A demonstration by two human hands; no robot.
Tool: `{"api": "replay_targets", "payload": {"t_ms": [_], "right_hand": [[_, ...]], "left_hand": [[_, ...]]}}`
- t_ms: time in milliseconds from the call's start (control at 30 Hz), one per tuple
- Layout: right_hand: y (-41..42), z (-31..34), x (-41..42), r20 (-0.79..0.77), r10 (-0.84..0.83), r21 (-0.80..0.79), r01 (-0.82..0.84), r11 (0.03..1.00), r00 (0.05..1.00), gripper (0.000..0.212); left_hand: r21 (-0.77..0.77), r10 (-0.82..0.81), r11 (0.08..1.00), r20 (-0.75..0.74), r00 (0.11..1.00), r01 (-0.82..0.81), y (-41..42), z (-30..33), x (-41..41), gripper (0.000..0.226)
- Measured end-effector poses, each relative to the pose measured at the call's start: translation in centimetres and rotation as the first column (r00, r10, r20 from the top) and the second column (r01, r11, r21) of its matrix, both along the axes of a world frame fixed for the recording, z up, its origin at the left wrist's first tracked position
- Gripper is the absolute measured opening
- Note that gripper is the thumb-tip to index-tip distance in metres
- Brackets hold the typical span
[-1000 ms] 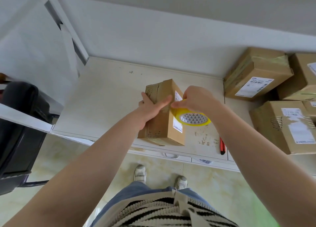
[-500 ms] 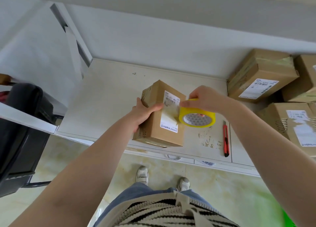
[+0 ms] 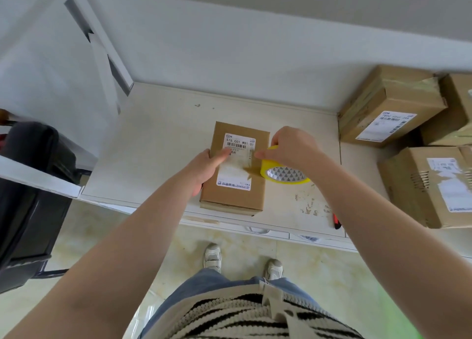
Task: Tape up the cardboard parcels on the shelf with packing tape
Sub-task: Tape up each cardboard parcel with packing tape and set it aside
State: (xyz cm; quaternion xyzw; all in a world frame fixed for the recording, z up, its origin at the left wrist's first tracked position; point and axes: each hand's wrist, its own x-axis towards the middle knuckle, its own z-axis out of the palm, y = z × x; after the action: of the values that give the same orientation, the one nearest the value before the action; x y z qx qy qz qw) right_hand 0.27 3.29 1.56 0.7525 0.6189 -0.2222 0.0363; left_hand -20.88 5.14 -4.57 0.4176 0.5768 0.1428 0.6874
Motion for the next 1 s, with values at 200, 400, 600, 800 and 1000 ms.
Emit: {"api": "replay_targets", "payload": {"t_ms": [200, 400, 600, 800, 1000], "right_hand": [[0.2, 1.2, -0.1, -0.082, 0.12, -0.02, -0.122, 0.992, 0.989, 0.057], [-0.9, -1.7, 2.4, -0.07, 0.045, -0.088, -0.051, 0.995, 0.997, 0.059], [-1.1, -5.2, 3.0, -0.208, -0.046, -0.176, 0.009, 0.984, 0.977, 0.057], [-1.0, -6.2, 3.2, -0.323, -0.103, -0.219, 0.031, 0.975, 0.941, 0.051], [-1.3, -6.2, 3.0, -0.321, -0.112, -0.221, 0.041, 0.974, 0.94, 0.052]], "left_hand": [[0.228, 0.014, 0.974, -0.098, 0.995, 0.008, -0.6, -1.2, -0.2, 0.043], [0.211, -0.006, 0.977, -0.071, 0.997, 0.021, -0.3, -1.9, -0.4, 0.029], [0.169, 0.0, 0.986, -0.047, 0.999, 0.008, -0.2, -1.9, -0.6, 0.034], [0.175, -0.023, 0.983, -0.155, 0.988, 0.051, 0.3, -1.5, -0.4, 0.033], [0.167, 0.005, 0.985, -0.278, 0.961, 0.043, -0.1, -1.5, 1.0, 0.091]]}}
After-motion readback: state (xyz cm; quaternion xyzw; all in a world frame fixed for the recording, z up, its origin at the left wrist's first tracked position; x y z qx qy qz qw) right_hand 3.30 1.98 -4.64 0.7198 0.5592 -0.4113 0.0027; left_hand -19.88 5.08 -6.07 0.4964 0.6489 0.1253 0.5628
